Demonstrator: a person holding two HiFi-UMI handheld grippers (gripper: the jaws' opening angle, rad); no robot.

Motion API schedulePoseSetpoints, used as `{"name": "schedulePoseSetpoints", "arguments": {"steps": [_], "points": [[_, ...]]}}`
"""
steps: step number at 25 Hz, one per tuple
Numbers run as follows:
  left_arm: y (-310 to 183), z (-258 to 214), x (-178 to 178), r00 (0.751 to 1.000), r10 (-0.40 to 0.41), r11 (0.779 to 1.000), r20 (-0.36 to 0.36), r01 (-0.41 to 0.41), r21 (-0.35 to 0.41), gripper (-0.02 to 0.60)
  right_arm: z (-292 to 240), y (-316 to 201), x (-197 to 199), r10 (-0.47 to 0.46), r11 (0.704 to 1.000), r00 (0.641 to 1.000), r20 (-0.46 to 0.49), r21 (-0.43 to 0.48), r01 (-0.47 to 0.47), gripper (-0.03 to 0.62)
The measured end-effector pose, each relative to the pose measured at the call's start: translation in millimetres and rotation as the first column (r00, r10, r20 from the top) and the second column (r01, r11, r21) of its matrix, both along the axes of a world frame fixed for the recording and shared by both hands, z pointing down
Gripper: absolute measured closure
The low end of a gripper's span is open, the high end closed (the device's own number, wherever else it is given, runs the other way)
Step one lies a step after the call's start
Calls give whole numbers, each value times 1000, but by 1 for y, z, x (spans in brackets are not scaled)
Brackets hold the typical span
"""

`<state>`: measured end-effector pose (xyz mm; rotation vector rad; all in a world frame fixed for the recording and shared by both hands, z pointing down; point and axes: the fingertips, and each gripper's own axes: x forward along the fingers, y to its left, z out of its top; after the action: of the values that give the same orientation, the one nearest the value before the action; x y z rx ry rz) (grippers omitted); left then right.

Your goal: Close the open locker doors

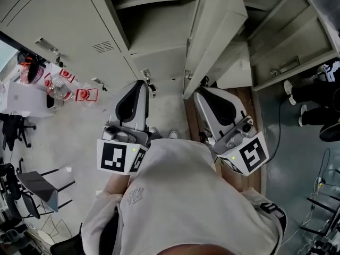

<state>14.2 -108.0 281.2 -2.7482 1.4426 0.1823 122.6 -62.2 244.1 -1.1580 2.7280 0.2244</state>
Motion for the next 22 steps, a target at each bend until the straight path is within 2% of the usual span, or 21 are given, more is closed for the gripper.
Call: {"name": "schedulePoseSetpoints", "arguments": {"steps": [4,7,13,16,22], "points": [[3,3,9,1000,21,1000,13,-20,-7,580,2,-11,42,67,998,998,4,8,-67,582],[6,2,7,1000,14,1000,18,-14,-3,580,12,-28,54,64,998,998,-17,-11,-64,582],[14,2,1,1000,-15,1000,17,15,-2,580,25,-42,43,-7,997,1000,2,-79,7,577],[18,3,-1,1000,-25,1000,18,25,-3,580,27,-45,39,-29,995,999,26,-90,31,511],[22,5,-4,999,-30,1000,18,30,-6,580,29,-48,31,-47,994,998,39,-101,51,508]]}}
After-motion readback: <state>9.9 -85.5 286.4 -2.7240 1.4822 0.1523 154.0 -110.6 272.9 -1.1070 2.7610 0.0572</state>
